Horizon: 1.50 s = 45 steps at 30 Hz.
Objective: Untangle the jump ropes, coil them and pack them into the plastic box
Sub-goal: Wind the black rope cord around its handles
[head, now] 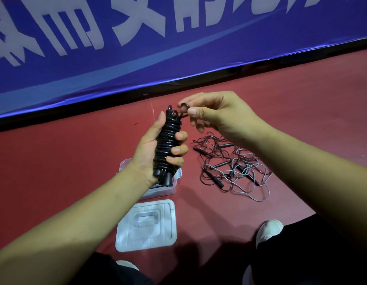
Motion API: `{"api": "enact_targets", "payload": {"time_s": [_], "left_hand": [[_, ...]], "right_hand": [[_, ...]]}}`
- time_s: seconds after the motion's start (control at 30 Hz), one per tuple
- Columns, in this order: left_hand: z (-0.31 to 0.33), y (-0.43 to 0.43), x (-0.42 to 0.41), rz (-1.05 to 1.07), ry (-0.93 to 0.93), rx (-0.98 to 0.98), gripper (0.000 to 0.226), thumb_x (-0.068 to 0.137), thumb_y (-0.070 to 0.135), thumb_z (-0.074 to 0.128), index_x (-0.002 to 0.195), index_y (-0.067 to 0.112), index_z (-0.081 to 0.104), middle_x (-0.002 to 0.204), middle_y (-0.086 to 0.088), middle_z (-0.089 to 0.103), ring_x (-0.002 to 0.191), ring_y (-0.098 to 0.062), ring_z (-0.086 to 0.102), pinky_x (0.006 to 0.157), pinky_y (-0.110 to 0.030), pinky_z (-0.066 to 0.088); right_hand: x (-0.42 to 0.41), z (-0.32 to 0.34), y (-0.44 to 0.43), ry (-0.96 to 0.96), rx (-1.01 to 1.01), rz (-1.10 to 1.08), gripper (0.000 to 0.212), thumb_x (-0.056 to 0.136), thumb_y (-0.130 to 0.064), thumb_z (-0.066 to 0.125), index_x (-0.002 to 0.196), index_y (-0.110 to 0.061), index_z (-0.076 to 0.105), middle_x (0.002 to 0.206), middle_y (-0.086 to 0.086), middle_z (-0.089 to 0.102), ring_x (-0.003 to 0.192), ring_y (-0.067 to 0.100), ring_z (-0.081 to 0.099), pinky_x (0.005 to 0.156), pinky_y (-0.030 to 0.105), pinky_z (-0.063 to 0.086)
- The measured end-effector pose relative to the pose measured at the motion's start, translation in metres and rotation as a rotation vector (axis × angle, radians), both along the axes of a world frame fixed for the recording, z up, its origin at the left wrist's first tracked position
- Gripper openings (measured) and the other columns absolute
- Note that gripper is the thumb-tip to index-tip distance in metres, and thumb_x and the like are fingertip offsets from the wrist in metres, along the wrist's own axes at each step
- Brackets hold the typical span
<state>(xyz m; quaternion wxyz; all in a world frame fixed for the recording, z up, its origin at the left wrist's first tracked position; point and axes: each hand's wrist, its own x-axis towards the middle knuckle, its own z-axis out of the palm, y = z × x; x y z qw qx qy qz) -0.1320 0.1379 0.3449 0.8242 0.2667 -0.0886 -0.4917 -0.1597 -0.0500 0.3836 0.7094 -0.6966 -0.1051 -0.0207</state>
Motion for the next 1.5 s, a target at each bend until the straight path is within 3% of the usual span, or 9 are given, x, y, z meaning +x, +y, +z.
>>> {"api": "enact_targets", "payload": {"time_s": [0.2, 0.3, 0.47, 0.67, 0.9, 1.03, 1.27, 1.37, 1.5], "left_hand": [[0.003, -0.003, -0.001, 0.023, -0.023, 0.034, 0.044, 0.092, 0.052, 0.046, 0.107, 0.012, 0.053, 0.070, -0.001, 0.054, 0.049, -0.010, 0.052, 0.036, -0.017, 0.044], [0.005, -0.005, -0.003, 0.095, -0.038, 0.092, 0.045, 0.094, 0.054, 0.041, 0.107, 0.013, 0.051, 0.071, 0.000, 0.053, 0.047, -0.008, 0.049, 0.034, -0.015, 0.041], [0.007, -0.009, -0.008, 0.206, -0.066, 0.183, 0.045, 0.099, 0.052, 0.036, 0.103, 0.012, 0.056, 0.076, -0.003, 0.056, 0.047, -0.010, 0.048, 0.033, -0.016, 0.039], [0.006, -0.009, -0.011, 0.200, -0.204, 0.266, 0.040, 0.097, 0.050, 0.034, 0.106, 0.016, 0.054, 0.073, -0.006, 0.056, 0.044, -0.015, 0.051, 0.034, -0.018, 0.039], [0.002, -0.007, -0.014, 0.077, -0.253, 0.309, 0.038, 0.098, 0.052, 0.031, 0.107, 0.020, 0.052, 0.069, -0.008, 0.053, 0.040, -0.016, 0.049, 0.034, -0.018, 0.039], [-0.002, -0.003, -0.013, -0.030, -0.280, 0.305, 0.039, 0.095, 0.051, 0.040, 0.123, 0.024, 0.037, 0.068, -0.009, 0.052, 0.041, -0.020, 0.052, 0.039, -0.021, 0.043], [0.000, -0.005, -0.007, 0.094, -0.322, 0.391, 0.041, 0.091, 0.042, 0.053, 0.127, 0.025, 0.041, 0.090, -0.012, 0.058, 0.055, -0.026, 0.058, 0.047, -0.029, 0.047], [0.007, -0.007, -0.008, 0.114, -0.259, 0.367, 0.038, 0.093, 0.043, 0.043, 0.112, 0.011, 0.052, 0.084, -0.009, 0.054, 0.050, -0.020, 0.050, 0.042, -0.024, 0.042], [0.008, -0.008, -0.010, 0.094, -0.248, 0.314, 0.050, 0.091, 0.056, 0.039, 0.088, 0.012, 0.060, 0.072, -0.006, 0.053, 0.043, -0.015, 0.046, 0.037, -0.020, 0.039]], "right_hand": [[0.003, -0.002, 0.006, 0.066, 0.204, -0.024, 0.013, 0.089, 0.004, 0.061, 0.101, 0.005, 0.066, 0.088, 0.027, 0.065, 0.064, 0.019, 0.062, 0.061, 0.023, 0.052], [0.004, 0.000, 0.005, 0.102, 0.231, -0.049, 0.024, 0.084, 0.010, 0.065, 0.107, 0.004, 0.061, 0.095, 0.029, 0.067, 0.063, 0.021, 0.064, 0.063, 0.026, 0.055], [0.004, 0.000, 0.008, 0.064, -0.040, -0.146, 0.017, 0.081, 0.011, 0.069, 0.098, 0.010, 0.067, 0.078, 0.021, 0.068, 0.055, 0.014, 0.064, 0.062, 0.022, 0.056], [0.003, 0.006, 0.002, 0.004, -0.376, -0.163, 0.014, 0.079, 0.000, 0.077, 0.093, 0.000, 0.073, 0.064, 0.005, 0.068, 0.052, 0.006, 0.061, 0.058, 0.017, 0.051], [0.000, 0.013, -0.001, 0.043, -0.529, -0.125, 0.007, 0.085, -0.008, 0.075, 0.091, -0.009, 0.076, 0.059, 0.002, 0.064, 0.051, 0.008, 0.054, 0.053, 0.015, 0.044], [-0.004, 0.020, -0.008, 0.094, -0.549, -0.038, 0.004, 0.085, -0.006, 0.073, 0.086, -0.009, 0.075, 0.063, 0.003, 0.066, 0.053, 0.008, 0.055, 0.054, 0.015, 0.045], [-0.006, 0.018, -0.011, 0.091, -0.444, -0.043, 0.006, 0.085, -0.003, 0.072, 0.087, -0.008, 0.075, 0.065, 0.006, 0.066, 0.057, 0.011, 0.056, 0.057, 0.018, 0.047], [-0.005, 0.016, -0.010, 0.079, -0.344, -0.035, 0.006, 0.086, -0.001, 0.070, 0.089, -0.005, 0.073, 0.068, 0.005, 0.067, 0.056, 0.011, 0.057, 0.057, 0.019, 0.049], [-0.005, 0.012, -0.010, 0.121, -0.134, 0.015, 0.009, 0.091, 0.001, 0.062, 0.097, 0.007, 0.066, 0.066, 0.002, 0.069, 0.051, 0.010, 0.057, 0.054, 0.019, 0.049]]}}
